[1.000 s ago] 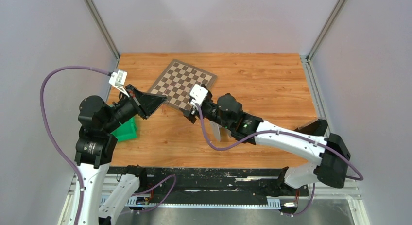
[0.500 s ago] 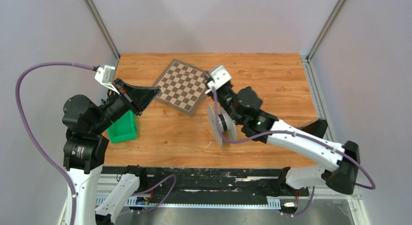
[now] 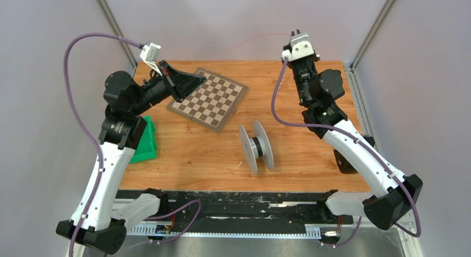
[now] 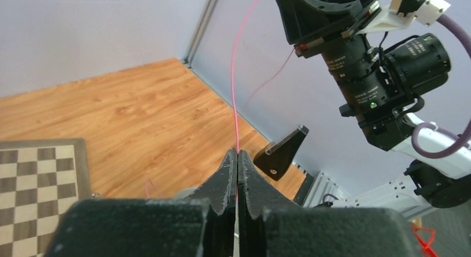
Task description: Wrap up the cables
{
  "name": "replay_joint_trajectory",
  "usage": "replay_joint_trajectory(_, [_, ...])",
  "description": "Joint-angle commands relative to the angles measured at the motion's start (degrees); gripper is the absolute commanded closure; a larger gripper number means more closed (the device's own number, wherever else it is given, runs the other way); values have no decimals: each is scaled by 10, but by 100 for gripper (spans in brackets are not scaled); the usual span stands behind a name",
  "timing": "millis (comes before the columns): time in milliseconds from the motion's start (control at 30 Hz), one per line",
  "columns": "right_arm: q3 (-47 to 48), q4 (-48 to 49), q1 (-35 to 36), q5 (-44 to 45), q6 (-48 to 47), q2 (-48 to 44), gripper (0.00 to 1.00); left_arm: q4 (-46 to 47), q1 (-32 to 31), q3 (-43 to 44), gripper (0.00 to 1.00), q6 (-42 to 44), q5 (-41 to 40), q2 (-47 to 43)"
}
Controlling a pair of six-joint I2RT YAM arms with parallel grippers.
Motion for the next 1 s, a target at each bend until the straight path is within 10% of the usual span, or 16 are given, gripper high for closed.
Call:
replay_joint_trajectory(0, [12, -17, -25, -2, -65, 2, 82, 63, -36, -4, 100, -9, -19, 32])
replay_joint_trajectory(300, [-106, -39, -64, 80, -39, -20, 79, 118, -111, -49, 100, -1, -35, 109])
replay_joint_trajectory(600, [-170, -472, -58, -76, 380, -106, 32, 77, -138, -23, 100, 14, -107, 215])
replay_joint_trajectory(967, [-229, -377, -55, -272, 343, -212, 30, 66, -139, 40, 100, -78, -97, 298])
